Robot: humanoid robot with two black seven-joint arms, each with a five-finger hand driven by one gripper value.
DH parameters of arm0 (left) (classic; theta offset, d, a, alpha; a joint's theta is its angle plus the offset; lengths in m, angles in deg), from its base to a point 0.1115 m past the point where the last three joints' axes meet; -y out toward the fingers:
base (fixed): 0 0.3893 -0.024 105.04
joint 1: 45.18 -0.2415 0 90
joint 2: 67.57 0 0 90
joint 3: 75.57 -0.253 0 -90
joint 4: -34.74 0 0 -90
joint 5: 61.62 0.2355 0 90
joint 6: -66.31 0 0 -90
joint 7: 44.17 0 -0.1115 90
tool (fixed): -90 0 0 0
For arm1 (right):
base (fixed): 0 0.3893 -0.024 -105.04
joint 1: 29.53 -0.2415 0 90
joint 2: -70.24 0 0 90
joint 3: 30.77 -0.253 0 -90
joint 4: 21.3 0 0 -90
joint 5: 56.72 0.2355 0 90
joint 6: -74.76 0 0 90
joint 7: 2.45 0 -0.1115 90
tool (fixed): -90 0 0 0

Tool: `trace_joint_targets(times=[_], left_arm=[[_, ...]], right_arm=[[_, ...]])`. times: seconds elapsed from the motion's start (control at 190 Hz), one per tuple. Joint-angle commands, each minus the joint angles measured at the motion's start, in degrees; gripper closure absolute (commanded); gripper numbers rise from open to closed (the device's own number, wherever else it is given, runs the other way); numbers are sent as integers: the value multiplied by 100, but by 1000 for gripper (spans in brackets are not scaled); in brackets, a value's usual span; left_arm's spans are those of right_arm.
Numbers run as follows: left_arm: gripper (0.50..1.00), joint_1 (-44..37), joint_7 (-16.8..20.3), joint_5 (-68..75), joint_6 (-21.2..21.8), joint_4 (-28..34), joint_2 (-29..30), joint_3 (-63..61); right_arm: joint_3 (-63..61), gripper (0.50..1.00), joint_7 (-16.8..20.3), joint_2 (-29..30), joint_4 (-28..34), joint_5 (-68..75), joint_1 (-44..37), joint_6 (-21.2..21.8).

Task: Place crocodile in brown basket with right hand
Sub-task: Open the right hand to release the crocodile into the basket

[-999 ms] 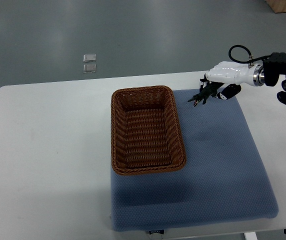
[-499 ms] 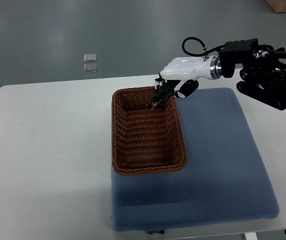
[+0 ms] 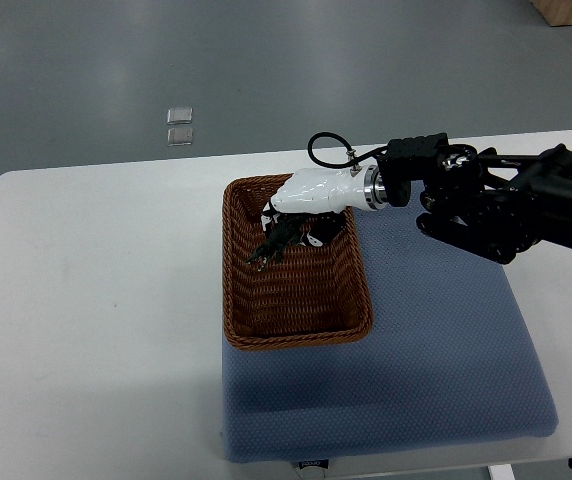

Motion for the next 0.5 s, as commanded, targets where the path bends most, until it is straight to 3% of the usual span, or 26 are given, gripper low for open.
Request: trace_joint_targets(times=[0.0, 0.016, 0.1, 0.137, 0.494], left_arm=[[500, 0, 0, 0, 1, 0, 0, 0], [500, 0, 0, 0, 1, 0, 0, 0], [500, 0, 0, 0, 1, 0, 0, 0], [500, 0, 0, 0, 1, 0, 0, 0], [500, 0, 0, 0, 1, 0, 0, 0]], right_arm=[[1, 824, 8, -7, -12, 14, 121, -110], [1, 771, 8, -7, -12, 23, 130, -145], [-8, 660, 8, -25, -12, 32, 139, -233], [1, 573, 8, -25, -12, 41, 139, -286], [-16, 568, 8, -271, -3, 375, 112, -681]])
